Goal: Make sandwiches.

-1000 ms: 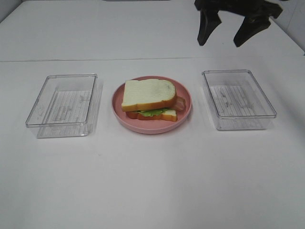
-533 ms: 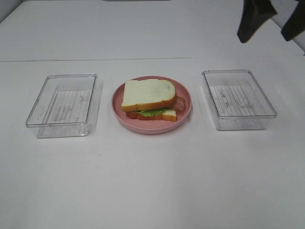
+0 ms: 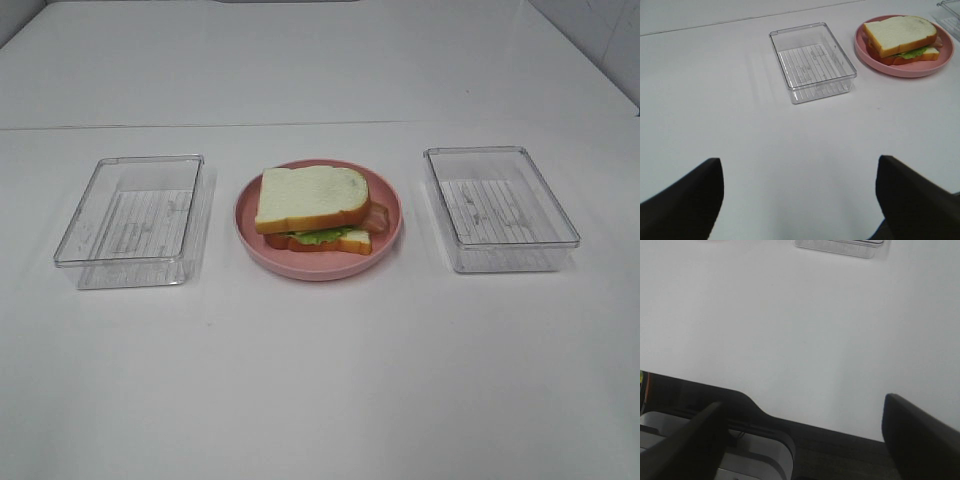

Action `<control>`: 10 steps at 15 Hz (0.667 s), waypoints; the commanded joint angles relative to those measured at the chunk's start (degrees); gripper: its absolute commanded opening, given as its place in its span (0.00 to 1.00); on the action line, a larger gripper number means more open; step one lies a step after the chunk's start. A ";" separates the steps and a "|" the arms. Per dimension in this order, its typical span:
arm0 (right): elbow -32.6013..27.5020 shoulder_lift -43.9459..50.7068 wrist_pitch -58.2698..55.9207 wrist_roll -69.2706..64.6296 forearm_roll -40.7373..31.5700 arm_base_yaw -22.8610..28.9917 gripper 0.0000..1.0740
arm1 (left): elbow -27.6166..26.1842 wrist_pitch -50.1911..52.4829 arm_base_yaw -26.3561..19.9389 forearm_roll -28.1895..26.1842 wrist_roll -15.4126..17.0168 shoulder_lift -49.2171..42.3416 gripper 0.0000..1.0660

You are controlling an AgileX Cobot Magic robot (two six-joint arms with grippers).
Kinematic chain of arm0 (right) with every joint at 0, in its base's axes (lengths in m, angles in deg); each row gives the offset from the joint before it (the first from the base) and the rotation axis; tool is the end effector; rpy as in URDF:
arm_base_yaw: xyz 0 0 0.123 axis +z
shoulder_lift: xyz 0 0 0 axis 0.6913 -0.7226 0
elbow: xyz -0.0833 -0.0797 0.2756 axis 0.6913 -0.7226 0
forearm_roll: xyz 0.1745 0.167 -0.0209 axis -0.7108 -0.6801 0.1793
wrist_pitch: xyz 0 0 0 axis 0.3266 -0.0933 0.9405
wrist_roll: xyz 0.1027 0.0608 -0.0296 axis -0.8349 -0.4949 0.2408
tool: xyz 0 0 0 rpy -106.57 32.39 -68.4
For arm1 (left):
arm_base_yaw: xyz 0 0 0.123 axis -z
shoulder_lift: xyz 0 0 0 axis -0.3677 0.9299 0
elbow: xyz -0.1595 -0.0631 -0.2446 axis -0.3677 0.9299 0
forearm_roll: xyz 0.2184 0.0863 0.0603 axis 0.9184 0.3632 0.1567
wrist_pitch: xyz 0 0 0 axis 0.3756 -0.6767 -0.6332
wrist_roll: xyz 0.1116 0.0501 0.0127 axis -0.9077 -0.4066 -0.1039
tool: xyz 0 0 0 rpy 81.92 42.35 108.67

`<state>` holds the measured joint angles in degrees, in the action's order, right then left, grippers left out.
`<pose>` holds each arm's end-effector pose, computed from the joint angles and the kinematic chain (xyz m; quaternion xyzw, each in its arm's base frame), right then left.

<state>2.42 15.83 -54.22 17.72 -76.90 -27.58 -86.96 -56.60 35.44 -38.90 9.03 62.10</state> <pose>0.1054 0.0387 0.3067 -0.1188 0.9571 0.0740 0.2538 0.0015 0.0015 0.2582 0.0935 0.8461 -0.0604 0.5214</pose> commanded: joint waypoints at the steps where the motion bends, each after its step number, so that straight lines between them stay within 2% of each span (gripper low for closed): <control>1: -6.19 10.66 1.78 -0.06 0.74 0.17 0.74 | 0.06 0.63 0.11 -0.11 -0.06 -1.20 0.74; 5: -14.32 25.55 3.27 0.34 3.15 0.17 0.73 | 0.06 0.63 0.11 -0.17 0.00 -1.20 0.74; 6: -15.36 27.44 3.38 0.40 3.32 0.17 0.73 | 0.06 0.63 0.11 -0.17 0.00 -1.20 0.74; 7: -16.73 34.09 5.10 1.83 3.04 0.17 0.73 | 0.06 0.63 0.11 -0.17 0.00 -1.20 0.74; 10: -18.28 40.16 6.76 3.32 2.29 0.17 0.73 | 0.06 0.63 0.11 -0.17 0.00 -1.20 0.74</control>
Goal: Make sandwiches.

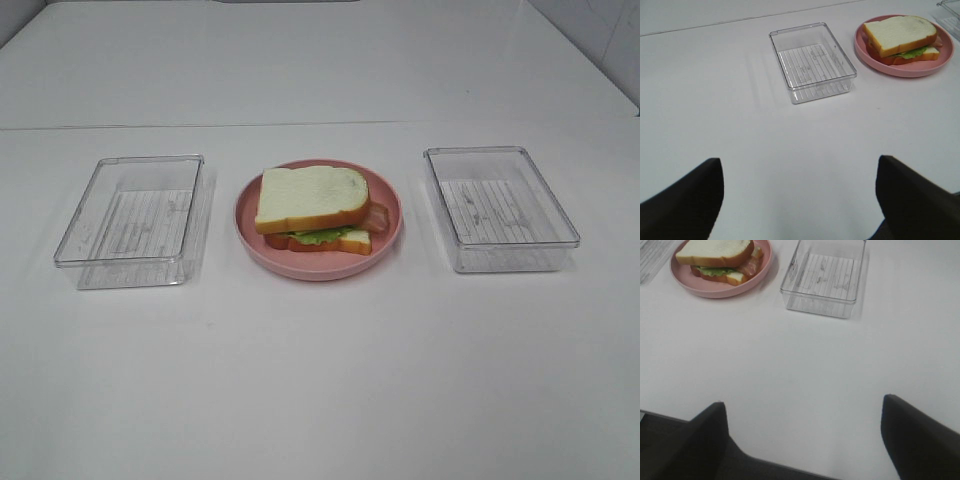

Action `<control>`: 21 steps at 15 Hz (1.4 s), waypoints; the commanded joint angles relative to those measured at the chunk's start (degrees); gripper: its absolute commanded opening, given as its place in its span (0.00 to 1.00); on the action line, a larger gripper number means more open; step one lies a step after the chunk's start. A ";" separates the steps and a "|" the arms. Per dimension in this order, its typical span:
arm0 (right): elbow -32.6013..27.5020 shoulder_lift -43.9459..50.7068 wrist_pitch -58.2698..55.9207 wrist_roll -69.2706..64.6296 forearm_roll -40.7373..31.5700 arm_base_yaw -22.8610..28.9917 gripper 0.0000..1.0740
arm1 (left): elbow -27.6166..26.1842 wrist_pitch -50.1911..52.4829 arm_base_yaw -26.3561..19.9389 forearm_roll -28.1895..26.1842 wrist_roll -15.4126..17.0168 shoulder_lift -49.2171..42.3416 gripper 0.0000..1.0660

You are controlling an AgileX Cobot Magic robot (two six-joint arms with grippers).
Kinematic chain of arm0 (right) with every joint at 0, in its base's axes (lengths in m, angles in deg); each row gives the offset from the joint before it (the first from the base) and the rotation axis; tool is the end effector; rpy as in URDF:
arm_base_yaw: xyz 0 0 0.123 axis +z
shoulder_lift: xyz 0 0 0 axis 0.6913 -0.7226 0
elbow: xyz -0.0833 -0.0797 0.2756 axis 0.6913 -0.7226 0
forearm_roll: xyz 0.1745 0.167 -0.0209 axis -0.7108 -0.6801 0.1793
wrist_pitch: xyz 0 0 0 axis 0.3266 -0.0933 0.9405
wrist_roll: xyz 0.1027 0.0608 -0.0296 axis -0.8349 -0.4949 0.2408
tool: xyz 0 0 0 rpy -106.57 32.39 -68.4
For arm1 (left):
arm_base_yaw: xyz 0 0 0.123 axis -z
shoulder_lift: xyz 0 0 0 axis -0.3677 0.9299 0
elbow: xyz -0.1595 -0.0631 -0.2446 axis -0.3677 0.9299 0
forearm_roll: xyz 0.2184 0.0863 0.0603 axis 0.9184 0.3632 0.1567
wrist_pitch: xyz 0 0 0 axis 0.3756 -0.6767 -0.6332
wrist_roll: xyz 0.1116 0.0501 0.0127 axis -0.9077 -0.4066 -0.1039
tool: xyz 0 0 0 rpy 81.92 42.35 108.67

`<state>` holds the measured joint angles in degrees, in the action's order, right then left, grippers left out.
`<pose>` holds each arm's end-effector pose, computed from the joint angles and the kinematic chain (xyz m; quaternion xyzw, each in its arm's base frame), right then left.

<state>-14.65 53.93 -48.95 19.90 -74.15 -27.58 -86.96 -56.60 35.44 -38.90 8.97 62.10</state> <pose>0.0112 0.0056 0.2613 -0.1290 0.8704 0.0743 0.4692 0.0015 0.0015 0.2582 0.0939 0.8460 -0.0601 0.5214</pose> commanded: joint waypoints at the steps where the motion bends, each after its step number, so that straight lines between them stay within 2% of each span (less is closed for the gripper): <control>1: -1.20 2.46 1.49 1.32 -0.74 0.17 0.73 | 0.06 0.63 0.11 -0.17 0.06 -1.20 0.74; 14: -1.20 2.52 1.49 1.72 -1.26 0.17 0.73 | 0.06 0.69 0.11 -0.17 0.06 -1.20 0.74; 16: -1.20 2.58 1.49 1.66 -1.43 -3.50 0.73 | 0.06 0.69 -0.74 -0.17 0.00 -1.32 0.74; 19: -1.20 2.58 1.49 1.66 -1.43 -12.78 0.73 | 0.06 0.69 -7.91 0.00 0.00 -1.32 0.74; 21: -1.20 2.58 1.49 1.60 -1.43 -15.47 0.73 | 0.06 0.69 -10.20 0.00 0.00 -1.32 0.74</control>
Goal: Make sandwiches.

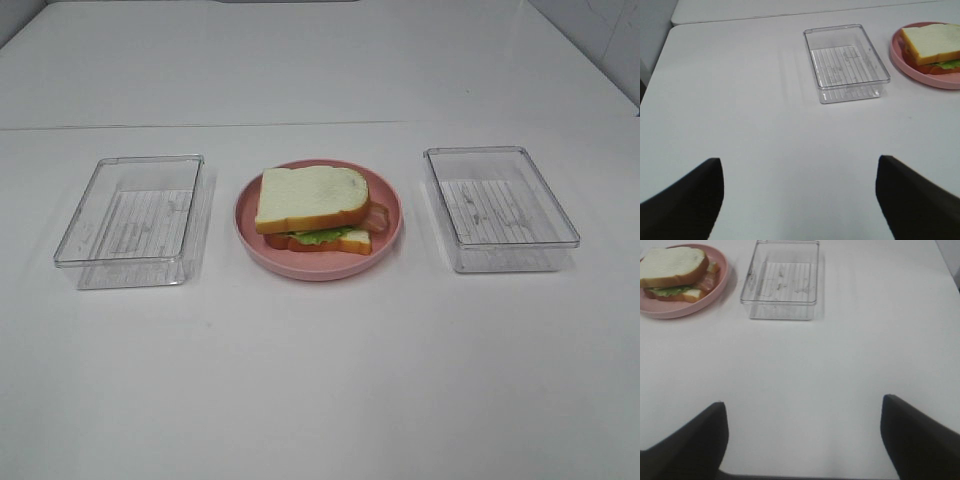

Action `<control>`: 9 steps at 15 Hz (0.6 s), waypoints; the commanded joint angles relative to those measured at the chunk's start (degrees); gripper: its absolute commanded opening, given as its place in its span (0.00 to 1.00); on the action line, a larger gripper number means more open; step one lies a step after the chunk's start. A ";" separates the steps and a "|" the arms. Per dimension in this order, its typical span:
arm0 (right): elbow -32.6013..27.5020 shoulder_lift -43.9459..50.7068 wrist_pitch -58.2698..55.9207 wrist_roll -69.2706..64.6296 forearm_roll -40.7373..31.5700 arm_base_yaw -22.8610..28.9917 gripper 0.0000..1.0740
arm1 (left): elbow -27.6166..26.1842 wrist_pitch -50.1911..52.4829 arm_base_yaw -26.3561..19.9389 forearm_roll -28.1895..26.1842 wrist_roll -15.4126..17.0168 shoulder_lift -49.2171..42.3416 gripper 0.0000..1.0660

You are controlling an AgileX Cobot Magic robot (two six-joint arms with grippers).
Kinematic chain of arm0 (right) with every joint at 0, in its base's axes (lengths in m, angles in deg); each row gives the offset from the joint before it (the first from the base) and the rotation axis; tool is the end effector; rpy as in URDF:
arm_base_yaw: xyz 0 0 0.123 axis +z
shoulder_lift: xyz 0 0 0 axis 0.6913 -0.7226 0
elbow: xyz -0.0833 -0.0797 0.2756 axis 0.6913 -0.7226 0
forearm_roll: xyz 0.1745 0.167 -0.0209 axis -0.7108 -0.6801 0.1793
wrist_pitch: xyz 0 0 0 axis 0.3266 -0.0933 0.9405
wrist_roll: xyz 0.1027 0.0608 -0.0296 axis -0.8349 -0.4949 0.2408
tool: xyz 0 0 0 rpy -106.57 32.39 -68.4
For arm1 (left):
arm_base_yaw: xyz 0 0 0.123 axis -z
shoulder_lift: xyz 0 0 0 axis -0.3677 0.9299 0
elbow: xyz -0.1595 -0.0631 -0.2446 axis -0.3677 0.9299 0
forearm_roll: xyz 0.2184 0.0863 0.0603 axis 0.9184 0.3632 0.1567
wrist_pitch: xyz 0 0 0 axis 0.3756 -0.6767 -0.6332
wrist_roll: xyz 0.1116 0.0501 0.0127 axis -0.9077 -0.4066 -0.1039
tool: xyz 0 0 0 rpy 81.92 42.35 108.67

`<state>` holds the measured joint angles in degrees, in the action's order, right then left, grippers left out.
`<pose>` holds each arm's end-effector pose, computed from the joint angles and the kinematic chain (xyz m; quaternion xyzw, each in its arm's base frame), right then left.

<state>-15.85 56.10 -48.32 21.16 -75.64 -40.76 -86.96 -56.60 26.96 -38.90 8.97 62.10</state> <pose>0.0091 0.0056 0.2566 -0.0378 0.8722 0.0278 0.4869 0.0013 0.0017 0.2582 0.0311 0.8506 -0.0214 0.5244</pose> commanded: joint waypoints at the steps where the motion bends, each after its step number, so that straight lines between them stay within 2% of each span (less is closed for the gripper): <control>1: 0.00 0.40 0.86 0.34 0.06 -2.86 0.73 | 0.06 0.69 -2.41 0.00 0.00 -1.32 0.74; 9: 0.00 5.10 0.86 0.17 -0.17 -2.69 0.73 | 0.06 0.69 -2.69 0.00 0.00 -1.15 0.74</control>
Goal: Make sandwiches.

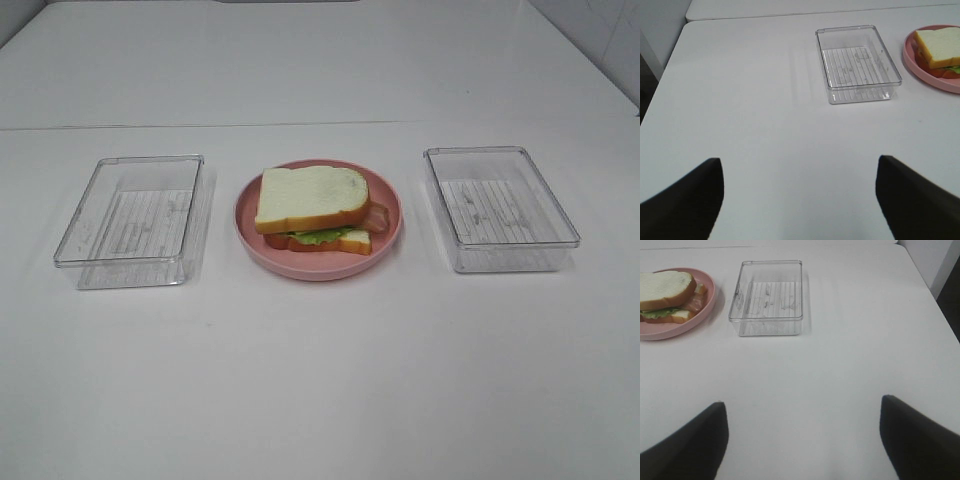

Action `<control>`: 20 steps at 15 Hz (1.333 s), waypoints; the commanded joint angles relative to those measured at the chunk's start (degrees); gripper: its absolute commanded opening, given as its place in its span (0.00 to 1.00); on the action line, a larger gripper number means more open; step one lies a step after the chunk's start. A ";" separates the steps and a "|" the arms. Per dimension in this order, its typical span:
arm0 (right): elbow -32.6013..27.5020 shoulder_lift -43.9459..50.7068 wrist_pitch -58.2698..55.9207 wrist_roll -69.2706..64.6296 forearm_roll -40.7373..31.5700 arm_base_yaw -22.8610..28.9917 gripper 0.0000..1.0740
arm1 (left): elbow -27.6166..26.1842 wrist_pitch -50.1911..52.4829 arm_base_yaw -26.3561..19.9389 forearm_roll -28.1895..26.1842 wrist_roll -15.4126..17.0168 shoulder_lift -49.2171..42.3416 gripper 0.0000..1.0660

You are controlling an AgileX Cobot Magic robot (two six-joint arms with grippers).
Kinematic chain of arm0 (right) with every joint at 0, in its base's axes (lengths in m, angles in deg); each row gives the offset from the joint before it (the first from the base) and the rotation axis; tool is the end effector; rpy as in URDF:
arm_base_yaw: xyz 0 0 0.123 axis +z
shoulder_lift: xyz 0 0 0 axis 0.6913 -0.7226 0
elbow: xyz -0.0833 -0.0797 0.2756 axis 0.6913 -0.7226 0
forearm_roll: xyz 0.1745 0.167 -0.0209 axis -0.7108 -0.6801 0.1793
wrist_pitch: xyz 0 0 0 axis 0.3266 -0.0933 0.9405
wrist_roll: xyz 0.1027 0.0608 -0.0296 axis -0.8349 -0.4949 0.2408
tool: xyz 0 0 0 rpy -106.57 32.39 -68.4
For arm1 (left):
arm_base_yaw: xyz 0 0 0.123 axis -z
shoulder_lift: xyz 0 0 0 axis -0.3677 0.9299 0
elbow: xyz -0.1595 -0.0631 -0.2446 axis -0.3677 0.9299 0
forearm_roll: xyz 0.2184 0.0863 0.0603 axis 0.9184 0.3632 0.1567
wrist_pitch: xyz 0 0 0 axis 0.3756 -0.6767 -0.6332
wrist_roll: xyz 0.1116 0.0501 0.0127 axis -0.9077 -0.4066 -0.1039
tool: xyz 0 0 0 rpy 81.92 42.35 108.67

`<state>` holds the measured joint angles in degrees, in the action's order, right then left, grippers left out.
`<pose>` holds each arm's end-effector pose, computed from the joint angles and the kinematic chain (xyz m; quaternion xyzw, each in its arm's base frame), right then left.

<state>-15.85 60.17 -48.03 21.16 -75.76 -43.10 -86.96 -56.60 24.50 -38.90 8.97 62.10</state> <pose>0.0001 0.0053 0.2575 -0.0204 0.8536 0.0185 0.5202 0.0012 0.0017 0.2582 0.0129 0.8511 -0.0101 0.5247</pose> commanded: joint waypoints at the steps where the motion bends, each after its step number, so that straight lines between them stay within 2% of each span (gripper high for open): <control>1: 0.00 1.03 0.57 0.17 -0.06 -0.34 0.73 | 0.06 0.69 -0.23 0.00 0.00 -1.15 0.74; 8: 0.00 0.97 0.57 0.17 -0.06 -0.34 0.73 | 0.06 0.69 -0.23 -0.97 -0.06 -1.15 0.74; 12: 0.00 0.97 0.57 0.17 -0.06 -0.34 0.73 | 0.06 0.69 -0.23 -3.50 -1.55 -1.15 0.74; 20: 0.00 0.97 0.57 0.17 -0.06 -0.34 0.73 | 0.06 0.69 -0.23 -3.50 -1.49 -1.15 0.74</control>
<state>-15.85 60.17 -48.03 21.16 -75.76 -43.10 -86.96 -56.60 24.50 -42.28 7.83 62.10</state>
